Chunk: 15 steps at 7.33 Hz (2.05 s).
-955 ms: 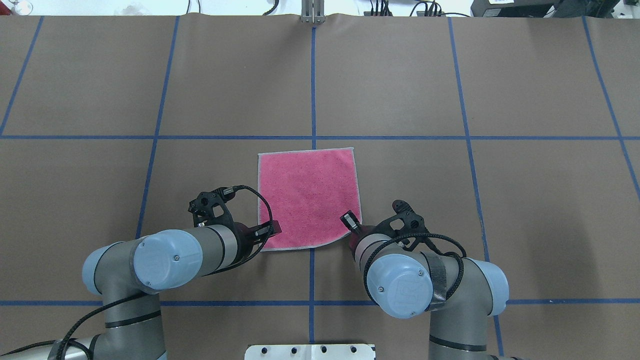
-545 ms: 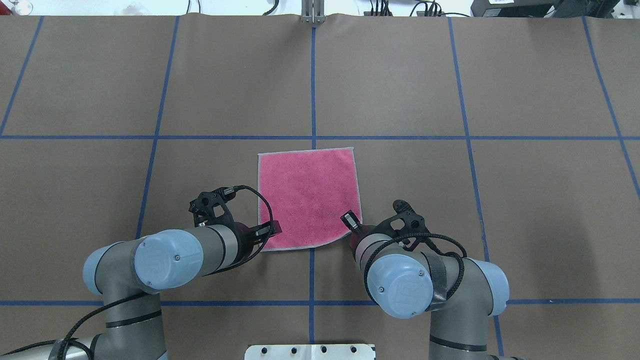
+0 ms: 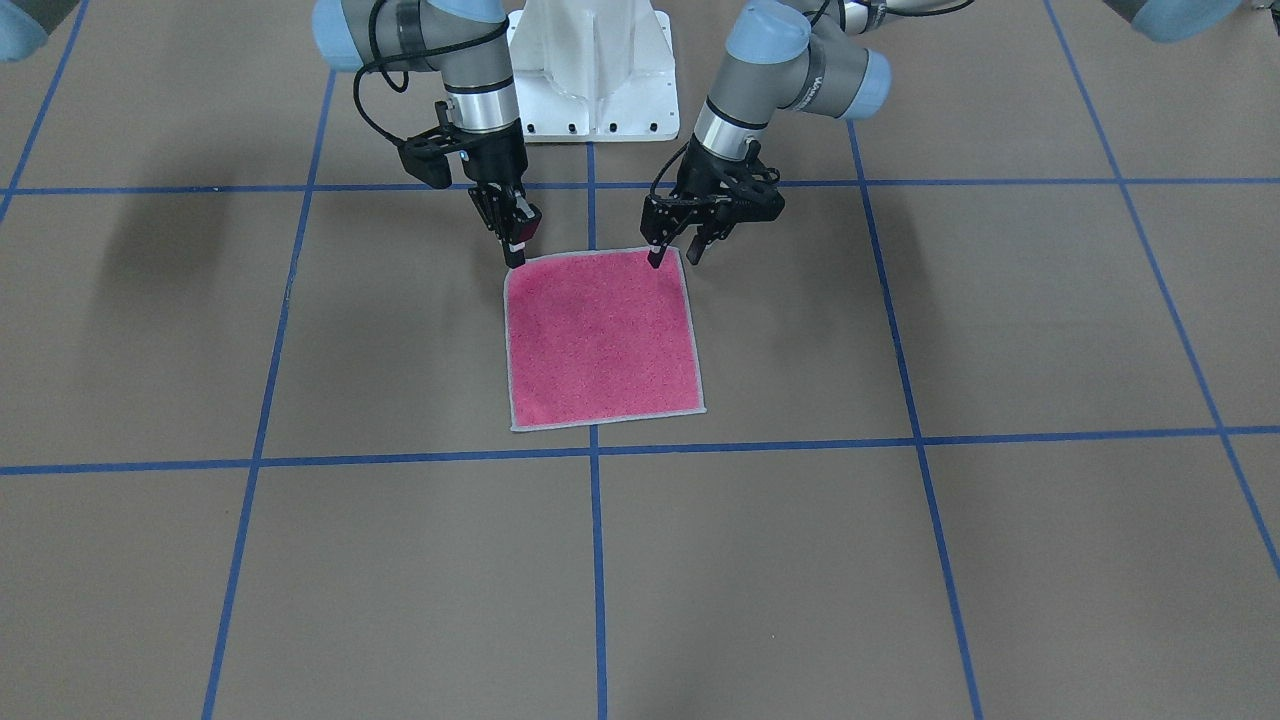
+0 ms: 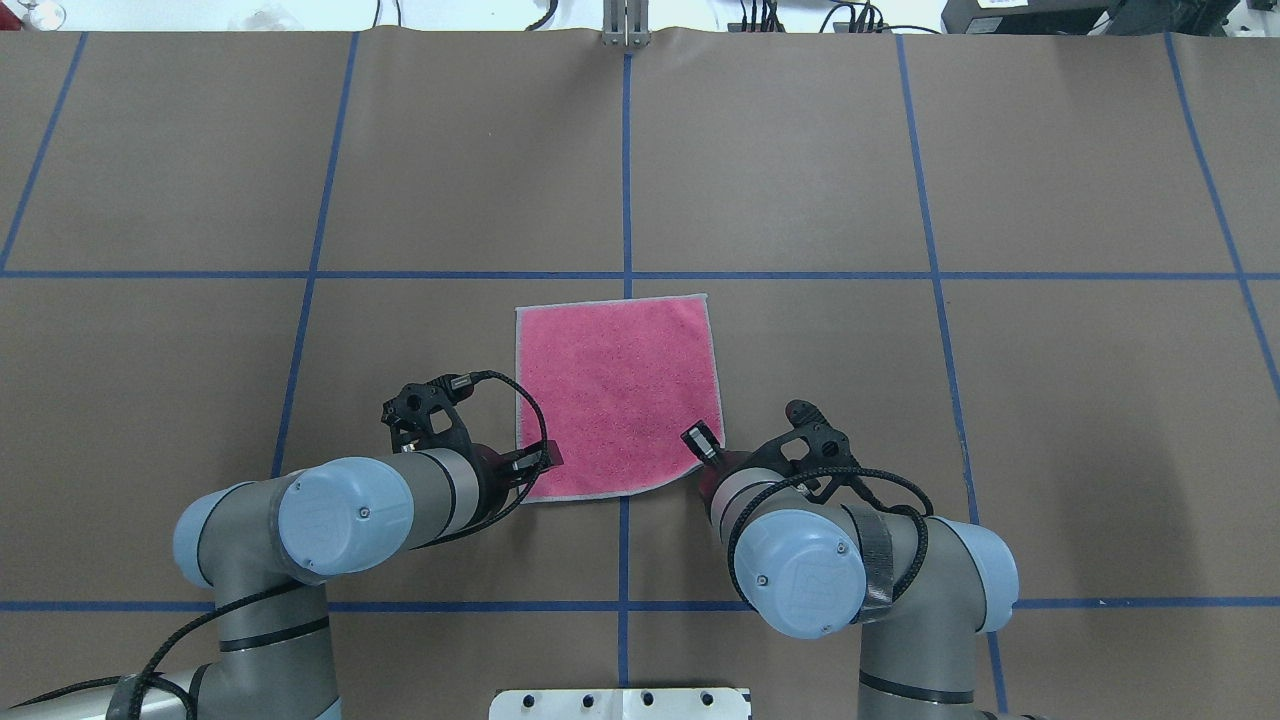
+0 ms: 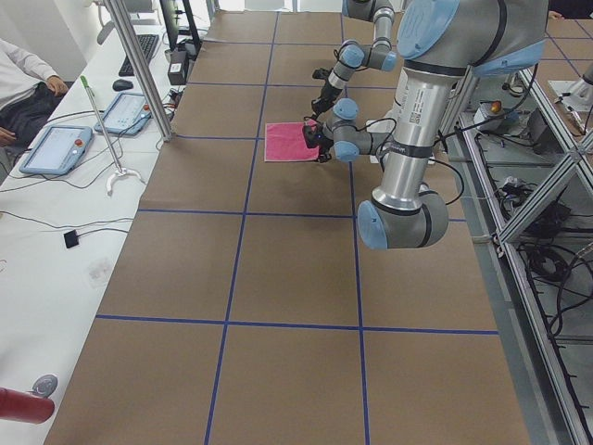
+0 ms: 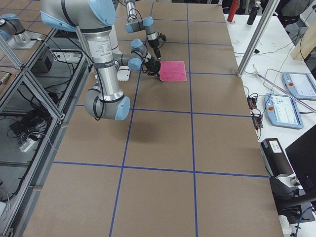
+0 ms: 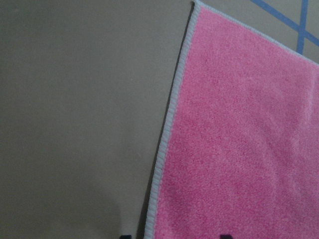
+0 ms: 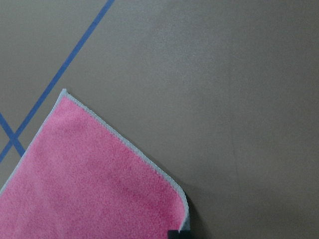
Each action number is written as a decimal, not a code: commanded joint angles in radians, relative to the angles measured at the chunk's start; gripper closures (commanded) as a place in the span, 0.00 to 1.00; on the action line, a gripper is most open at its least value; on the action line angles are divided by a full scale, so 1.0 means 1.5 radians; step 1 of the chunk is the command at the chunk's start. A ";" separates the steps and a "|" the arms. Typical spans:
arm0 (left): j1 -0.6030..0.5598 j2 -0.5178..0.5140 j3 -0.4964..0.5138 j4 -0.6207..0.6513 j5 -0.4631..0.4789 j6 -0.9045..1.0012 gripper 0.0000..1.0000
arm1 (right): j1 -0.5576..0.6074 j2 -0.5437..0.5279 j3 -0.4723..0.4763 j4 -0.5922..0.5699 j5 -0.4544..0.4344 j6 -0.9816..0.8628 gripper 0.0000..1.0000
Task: Fold towel twice with both arms
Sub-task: 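Close the left gripper and the right gripper on the near corners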
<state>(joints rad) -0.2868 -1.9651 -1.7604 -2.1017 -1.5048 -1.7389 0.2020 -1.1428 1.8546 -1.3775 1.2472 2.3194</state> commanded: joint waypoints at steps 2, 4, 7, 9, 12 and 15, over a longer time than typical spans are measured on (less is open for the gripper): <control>0.000 -0.018 0.015 0.000 0.000 0.008 0.35 | -0.001 -0.001 0.000 0.000 0.000 0.000 1.00; 0.000 -0.018 0.016 0.000 0.000 0.008 0.35 | -0.001 0.000 0.000 0.000 -0.001 0.000 1.00; -0.001 -0.017 0.015 -0.002 0.000 0.022 0.35 | -0.001 -0.001 0.000 0.000 -0.005 0.000 1.00; 0.000 -0.022 0.017 -0.015 0.000 0.021 0.35 | -0.002 -0.001 0.000 0.001 -0.005 0.000 1.00; 0.001 -0.018 0.015 -0.036 -0.004 0.025 0.35 | -0.002 -0.001 0.000 0.001 -0.005 0.000 1.00; 0.001 -0.013 0.008 -0.043 -0.007 0.098 0.41 | -0.003 -0.002 0.000 0.001 -0.009 0.000 1.00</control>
<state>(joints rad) -0.2854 -1.9875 -1.7446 -2.1632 -1.5138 -1.6367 0.1989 -1.1454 1.8546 -1.3760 1.2374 2.3194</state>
